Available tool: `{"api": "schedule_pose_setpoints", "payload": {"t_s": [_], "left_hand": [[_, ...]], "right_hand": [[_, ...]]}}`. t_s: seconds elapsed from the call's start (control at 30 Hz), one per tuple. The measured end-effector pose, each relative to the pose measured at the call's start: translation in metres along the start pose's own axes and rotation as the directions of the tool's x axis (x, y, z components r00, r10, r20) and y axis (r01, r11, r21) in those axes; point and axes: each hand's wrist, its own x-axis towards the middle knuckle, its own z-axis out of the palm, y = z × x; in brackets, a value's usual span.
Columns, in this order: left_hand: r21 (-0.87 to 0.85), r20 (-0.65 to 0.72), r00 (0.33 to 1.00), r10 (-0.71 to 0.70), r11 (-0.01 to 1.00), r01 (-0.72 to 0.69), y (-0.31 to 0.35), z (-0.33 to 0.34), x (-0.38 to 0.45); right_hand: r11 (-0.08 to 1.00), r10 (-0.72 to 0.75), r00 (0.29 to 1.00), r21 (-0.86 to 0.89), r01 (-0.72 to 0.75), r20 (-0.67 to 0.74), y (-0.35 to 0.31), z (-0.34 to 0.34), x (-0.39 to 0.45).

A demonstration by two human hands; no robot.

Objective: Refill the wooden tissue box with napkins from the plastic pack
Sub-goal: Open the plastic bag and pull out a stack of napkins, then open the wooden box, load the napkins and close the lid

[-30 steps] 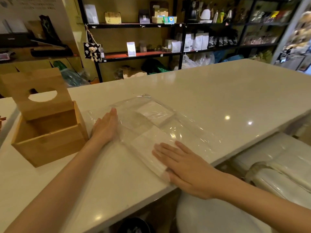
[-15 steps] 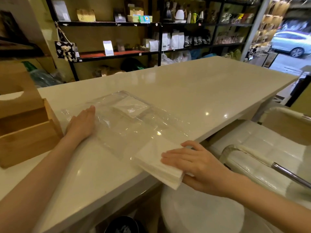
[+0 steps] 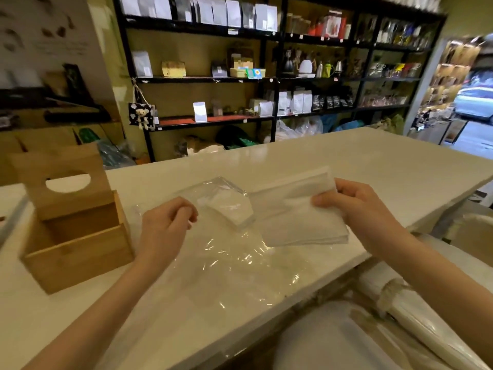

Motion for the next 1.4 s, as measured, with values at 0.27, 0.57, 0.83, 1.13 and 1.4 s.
{"api": "schedule_pose_setpoints", "payload": {"t_s": [0.27, 0.57, 0.83, 1.13, 1.4], "left_hand": [[-0.428, 0.776, 0.525, -0.350, 0.319, 0.845, 0.018, -0.054, -0.003], [-0.554, 0.573, 0.577, -0.582, 0.243, 0.796, -0.017, -0.135, -0.003], [-0.686, 0.374, 0.699, -0.610, 0.325, 0.651, -0.038, -0.167, 0.004], [-0.659, 0.264, 0.699, -0.664, 0.405, 0.634, -0.060, -0.180, 0.031], [-0.410, 0.113, 0.643, -0.757, 0.554, 0.725, -0.071, -0.192, 0.047]], "right_hand": [[0.980, -0.185, 0.946, -0.022, 0.198, 0.265, 0.003, 0.103, 0.049], [0.578, -0.490, 0.505, -0.169, 0.798, 0.710, 0.014, 0.178, 0.068], [0.999, 0.039, 0.914, -0.028, -0.030, 0.405, 0.010, 0.223, 0.102], [0.766, 0.399, 0.538, 0.053, -0.641, 0.742, 0.001, 0.259, 0.151], [0.916, 0.390, 0.609, -0.225, -0.332, 0.691, 0.001, 0.281, 0.169]]}}
